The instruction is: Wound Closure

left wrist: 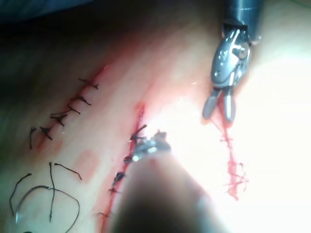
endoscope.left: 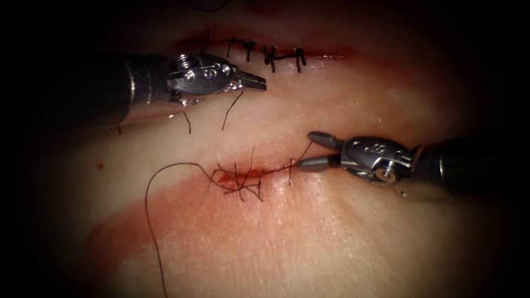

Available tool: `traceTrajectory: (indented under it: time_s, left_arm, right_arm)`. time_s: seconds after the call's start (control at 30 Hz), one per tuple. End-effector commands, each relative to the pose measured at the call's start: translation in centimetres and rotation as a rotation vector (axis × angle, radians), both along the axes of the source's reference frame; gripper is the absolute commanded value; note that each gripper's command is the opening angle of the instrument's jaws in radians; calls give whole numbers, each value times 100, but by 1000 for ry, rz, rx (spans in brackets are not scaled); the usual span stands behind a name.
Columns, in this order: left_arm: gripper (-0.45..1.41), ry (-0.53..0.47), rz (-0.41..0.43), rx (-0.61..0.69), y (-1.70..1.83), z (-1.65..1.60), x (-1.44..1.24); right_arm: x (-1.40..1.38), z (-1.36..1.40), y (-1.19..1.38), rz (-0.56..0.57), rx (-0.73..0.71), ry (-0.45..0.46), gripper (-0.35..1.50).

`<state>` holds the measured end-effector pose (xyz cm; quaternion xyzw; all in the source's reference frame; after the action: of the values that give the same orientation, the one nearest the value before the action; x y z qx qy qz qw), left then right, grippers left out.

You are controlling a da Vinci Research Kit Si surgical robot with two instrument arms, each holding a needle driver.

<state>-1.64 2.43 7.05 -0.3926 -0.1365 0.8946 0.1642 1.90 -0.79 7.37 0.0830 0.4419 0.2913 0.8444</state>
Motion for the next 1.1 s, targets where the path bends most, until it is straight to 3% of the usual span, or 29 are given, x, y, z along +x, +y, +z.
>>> traceTrajectory:
  time_s: [0.03, 0.33, 0.57, 0.63, 0.73, 0.77, 0.83, 0.9, 1.1]
  left_arm:
    - [-45, 6, -4, -3, 2, 7, 4]
    - [-35, 51, -20, -22, -2, 28, 77]
    - [-22, 73, -58, -54, -15, 80, 95]
    - [2, 73, -67, -56, -20, 102, 94]
    - [66, 55, -101, -27, -22, 133, 88]
    - [66, 57, -121, -16, -22, 141, 85]
    - [108, 63, -161, 4, -22, 157, 79]
    - [123, 58, -185, 2, -20, 167, 73]
    - [126, -47, -247, 40, -8, 169, 58]
  right_arm:
    - [-9, 0, -10, 2, 4, -4, 148]
    - [-33, -23, -33, -8, 0, -6, 148]
    - [-29, -28, -41, -16, -17, -10, 148]
    - [-28, -27, -43, -15, -19, -10, 148]
    - [-27, -25, -45, -16, -27, -9, 148]
    - [-27, -25, -46, -16, -28, -9, 148]
    - [-27, -23, -47, -17, -30, -9, 148]
    - [-27, -22, -49, -17, -32, -10, 148]
    - [-27, -18, -53, -17, -37, -10, 148]
